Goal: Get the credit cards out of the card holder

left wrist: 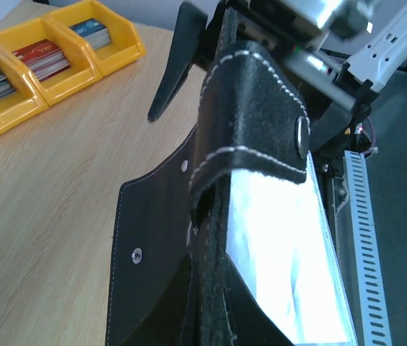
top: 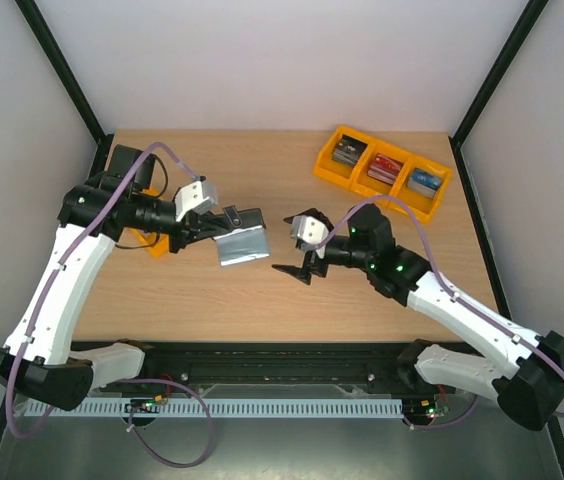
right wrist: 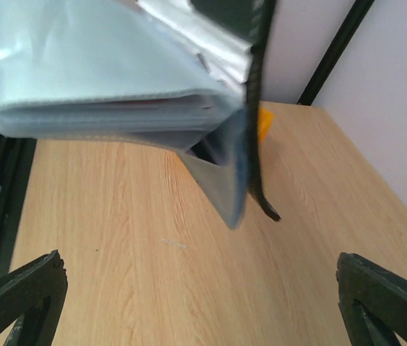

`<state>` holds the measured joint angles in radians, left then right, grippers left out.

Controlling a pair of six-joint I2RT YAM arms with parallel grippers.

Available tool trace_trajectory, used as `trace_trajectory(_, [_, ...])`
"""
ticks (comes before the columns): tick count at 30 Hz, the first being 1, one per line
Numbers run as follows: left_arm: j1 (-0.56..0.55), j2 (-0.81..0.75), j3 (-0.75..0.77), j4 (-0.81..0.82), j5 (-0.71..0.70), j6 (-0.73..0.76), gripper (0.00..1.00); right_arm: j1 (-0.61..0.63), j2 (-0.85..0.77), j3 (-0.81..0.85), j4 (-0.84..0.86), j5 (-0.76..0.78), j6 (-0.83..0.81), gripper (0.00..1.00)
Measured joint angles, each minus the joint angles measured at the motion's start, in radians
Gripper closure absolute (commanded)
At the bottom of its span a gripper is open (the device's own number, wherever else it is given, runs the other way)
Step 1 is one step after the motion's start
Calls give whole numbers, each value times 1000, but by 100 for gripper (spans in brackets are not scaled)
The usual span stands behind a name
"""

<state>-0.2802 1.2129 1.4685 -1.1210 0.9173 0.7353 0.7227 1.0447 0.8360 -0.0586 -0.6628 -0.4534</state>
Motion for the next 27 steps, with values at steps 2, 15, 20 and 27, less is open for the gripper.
trace_trajectory(2, [0, -3, 0, -2, 11, -3, 98, 31, 15, -14, 28, 34, -44, 1])
trace_trajectory(15, [0, -16, 0, -23, 61, -4, 98, 91, 130, 63, 252, 28, -66, 1])
trace_trajectory(20, [0, -17, -4, -24, 71, -3, 98, 109, 137, 95, 305, -6, -18, 5])
trace_trajectory(27, [0, -21, -11, -26, 77, -2, 98, 111, 176, 120, 334, -51, 58, 70])
